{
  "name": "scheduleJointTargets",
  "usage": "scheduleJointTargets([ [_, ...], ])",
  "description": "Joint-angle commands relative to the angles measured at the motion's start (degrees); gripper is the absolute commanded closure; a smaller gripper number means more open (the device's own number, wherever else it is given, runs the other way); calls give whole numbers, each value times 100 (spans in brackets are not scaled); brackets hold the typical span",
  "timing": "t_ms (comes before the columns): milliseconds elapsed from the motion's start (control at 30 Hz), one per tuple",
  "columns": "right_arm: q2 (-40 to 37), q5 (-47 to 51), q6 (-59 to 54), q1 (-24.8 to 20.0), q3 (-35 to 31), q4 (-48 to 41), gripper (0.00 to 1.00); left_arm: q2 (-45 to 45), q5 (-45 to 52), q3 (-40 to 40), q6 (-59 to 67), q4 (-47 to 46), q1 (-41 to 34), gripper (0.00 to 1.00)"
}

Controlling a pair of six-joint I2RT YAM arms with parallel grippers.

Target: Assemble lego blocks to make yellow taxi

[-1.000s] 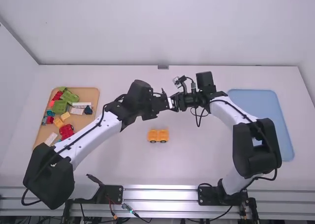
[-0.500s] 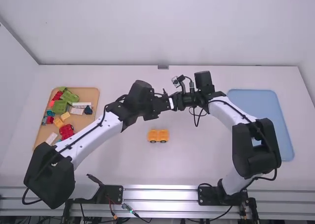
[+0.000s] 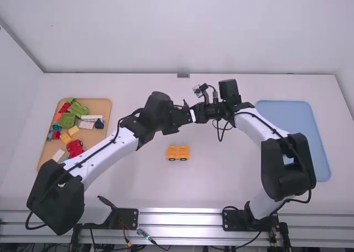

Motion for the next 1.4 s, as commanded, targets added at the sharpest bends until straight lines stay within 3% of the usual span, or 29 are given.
scheduleJointTargets([
  [0, 46, -275, -111, 114, 52, -55, 79, 2, -24, -76, -105, 219, -11, 57],
  [33, 46, -243, -116, 114, 52, -57, 79, 2, -26, -149, -107, 308, -11, 37],
  [67, 46, -234, -116, 114, 52, -57, 79, 2, -26, -155, -107, 317, -9, 35],
  [100, 46, -138, -116, 96, 52, -55, 79, 2, -24, -177, -208, 330, -4, 1],
  [400, 44, 640, -852, -243, 55, -184, 88, -254, 326, 105, -796, -426, 164, 1],
  [633, 44, 638, -2358, -503, 55, -442, 92, -302, 2326, 654, -691, -1641, 855, 1],
  [867, 22, 153, -3838, -520, 55, -684, 93, -219, 3965, 662, -691, -1773, 1593, 1],
  [1067, 0, -321, -4459, -520, 55, -717, 100, 66, 4111, 662, -957, -1770, 1659, 1],
  [1367, 0, -632, -5805, -400, 55, -1497, 100, 420, 4688, 662, -599, -1829, 1685, 1],
])
